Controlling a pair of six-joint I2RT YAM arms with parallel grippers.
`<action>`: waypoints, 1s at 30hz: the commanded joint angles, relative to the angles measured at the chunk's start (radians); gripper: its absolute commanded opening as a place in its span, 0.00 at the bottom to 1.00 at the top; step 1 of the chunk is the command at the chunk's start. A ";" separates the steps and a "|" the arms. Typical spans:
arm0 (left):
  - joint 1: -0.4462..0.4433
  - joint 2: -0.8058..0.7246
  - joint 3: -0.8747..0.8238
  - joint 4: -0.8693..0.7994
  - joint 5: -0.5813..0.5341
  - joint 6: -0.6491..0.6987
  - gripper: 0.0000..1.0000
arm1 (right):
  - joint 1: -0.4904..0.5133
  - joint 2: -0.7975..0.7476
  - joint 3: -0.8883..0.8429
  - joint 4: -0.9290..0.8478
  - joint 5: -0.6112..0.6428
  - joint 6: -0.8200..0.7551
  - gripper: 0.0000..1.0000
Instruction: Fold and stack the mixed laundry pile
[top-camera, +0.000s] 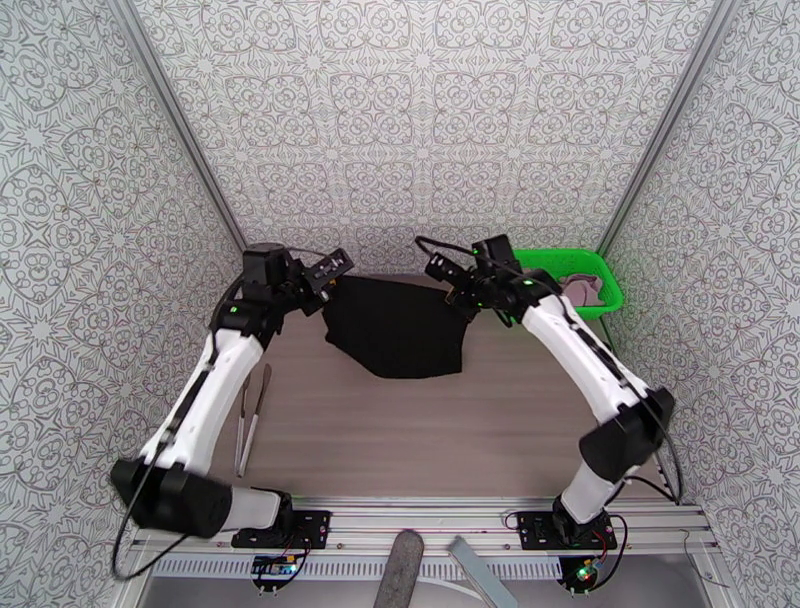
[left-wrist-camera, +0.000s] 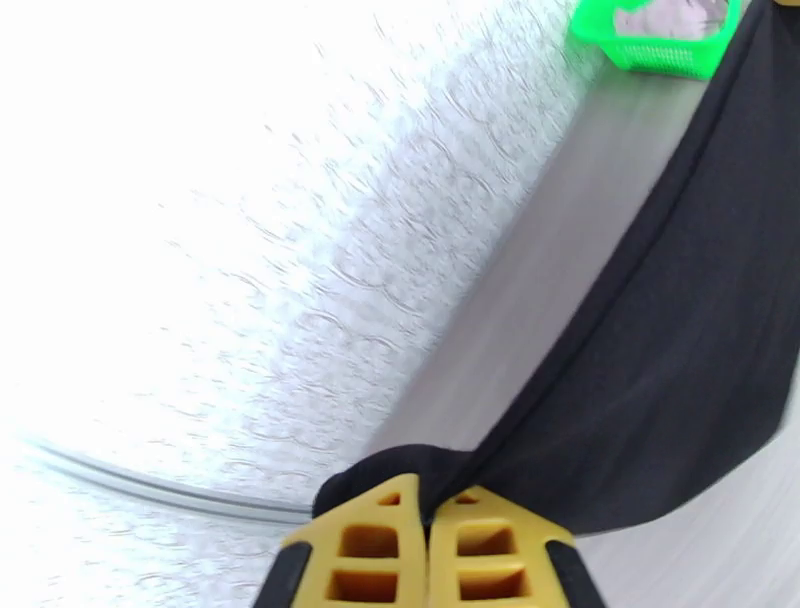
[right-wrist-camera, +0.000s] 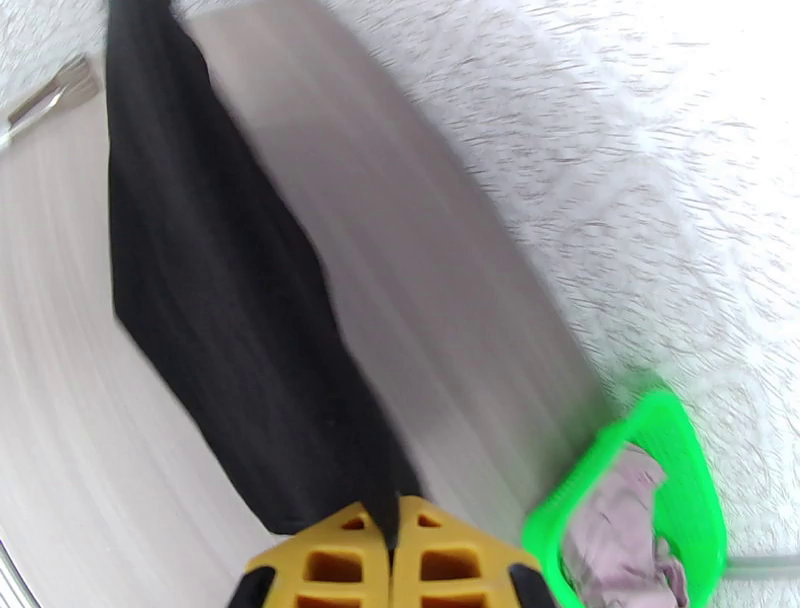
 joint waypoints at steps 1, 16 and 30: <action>-0.038 -0.090 -0.031 -0.081 -0.130 -0.030 0.00 | 0.011 -0.082 -0.004 -0.042 0.105 0.074 0.00; 0.010 0.230 0.228 0.023 -0.169 -0.031 0.00 | -0.025 0.435 0.665 -0.174 0.418 -0.008 0.00; -0.054 0.299 0.401 0.063 -0.287 -0.033 0.00 | -0.044 0.403 0.689 -0.098 0.409 0.096 0.00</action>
